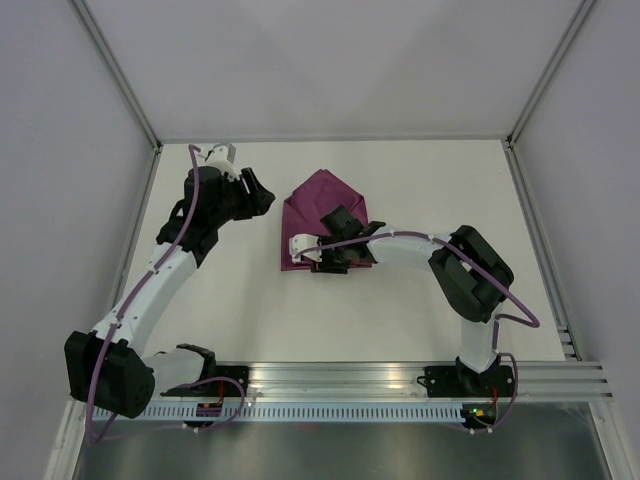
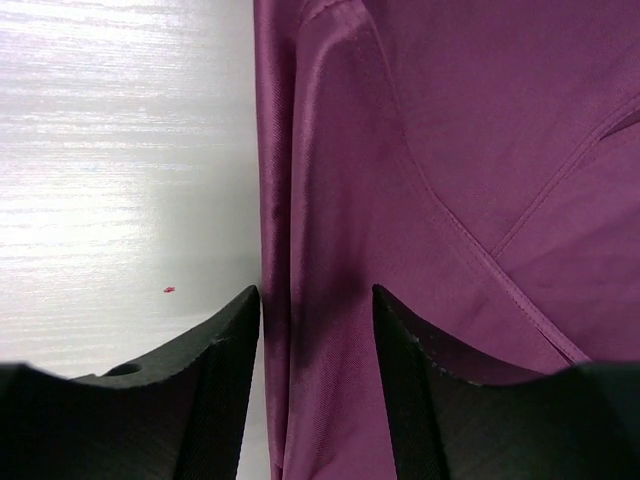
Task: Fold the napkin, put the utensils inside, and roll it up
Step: Adjust the napkin at the center of the board, then roll the napkin at the center of the board.
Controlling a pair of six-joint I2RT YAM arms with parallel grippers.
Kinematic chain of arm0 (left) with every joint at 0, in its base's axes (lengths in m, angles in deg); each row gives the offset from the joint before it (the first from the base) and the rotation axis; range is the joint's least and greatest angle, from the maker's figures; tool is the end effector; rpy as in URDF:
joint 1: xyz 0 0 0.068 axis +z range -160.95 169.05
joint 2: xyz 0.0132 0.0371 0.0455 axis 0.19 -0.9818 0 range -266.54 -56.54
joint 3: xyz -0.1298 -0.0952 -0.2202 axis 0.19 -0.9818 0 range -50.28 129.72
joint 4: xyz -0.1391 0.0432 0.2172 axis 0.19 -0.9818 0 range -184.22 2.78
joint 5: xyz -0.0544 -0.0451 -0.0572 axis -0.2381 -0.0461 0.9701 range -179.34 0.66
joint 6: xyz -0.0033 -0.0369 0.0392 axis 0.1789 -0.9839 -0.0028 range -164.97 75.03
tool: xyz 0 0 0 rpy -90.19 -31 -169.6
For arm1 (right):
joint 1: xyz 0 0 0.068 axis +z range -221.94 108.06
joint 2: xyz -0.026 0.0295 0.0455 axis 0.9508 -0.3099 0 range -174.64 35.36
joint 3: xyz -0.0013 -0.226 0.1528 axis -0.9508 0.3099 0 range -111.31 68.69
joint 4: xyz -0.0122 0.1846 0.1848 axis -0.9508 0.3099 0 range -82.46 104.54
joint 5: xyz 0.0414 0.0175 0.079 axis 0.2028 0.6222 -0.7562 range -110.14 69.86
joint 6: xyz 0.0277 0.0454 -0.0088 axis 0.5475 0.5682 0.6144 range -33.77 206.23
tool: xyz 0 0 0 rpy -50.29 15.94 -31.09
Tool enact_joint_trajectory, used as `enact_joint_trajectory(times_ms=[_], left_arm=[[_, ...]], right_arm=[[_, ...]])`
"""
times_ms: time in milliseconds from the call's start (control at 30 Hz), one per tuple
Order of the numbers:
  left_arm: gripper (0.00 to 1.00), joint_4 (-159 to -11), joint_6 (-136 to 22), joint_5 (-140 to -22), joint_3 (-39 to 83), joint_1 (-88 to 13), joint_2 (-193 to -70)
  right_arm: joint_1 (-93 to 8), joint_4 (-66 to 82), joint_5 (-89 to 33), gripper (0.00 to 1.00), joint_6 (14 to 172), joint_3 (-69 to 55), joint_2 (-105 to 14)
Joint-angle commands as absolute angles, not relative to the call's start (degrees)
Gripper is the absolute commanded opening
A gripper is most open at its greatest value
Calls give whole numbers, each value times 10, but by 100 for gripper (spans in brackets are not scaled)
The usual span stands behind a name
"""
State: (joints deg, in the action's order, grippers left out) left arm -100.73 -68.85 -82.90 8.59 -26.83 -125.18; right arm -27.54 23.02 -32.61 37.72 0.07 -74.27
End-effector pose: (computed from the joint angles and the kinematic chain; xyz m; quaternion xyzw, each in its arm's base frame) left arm 0.2644 -0.0793 0.3336 -0.0275 0.8341 -0.2307 0.5003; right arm 0.2754 0.2804 0.1560 -0.7116 0.6330 0.0936 0.2901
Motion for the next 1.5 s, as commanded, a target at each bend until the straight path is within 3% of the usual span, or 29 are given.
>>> enact_joint_trajectory(times_ms=[0, 233, 767, 1267, 1467], left_arm=[[62, -969, -680, -810, 65, -269, -1226], [62, -962, -685, -798, 45, -270, -1213], [61, -950, -688, -805, 8, -297, -1153], [47, -876, -633, -834, -75, -378, -1070], [29, -852, -600, -847, -100, -416, -1066]], right_arm=[[-275, 278, -332, 55, 354, -6, -769], [-275, 307, -331, 49, 347, -8, -787], [-307, 451, -377, 24, 342, -103, -854], [-369, 660, -482, 17, 311, -279, -961], [-375, 702, -488, 17, 302, -321, -1001]])
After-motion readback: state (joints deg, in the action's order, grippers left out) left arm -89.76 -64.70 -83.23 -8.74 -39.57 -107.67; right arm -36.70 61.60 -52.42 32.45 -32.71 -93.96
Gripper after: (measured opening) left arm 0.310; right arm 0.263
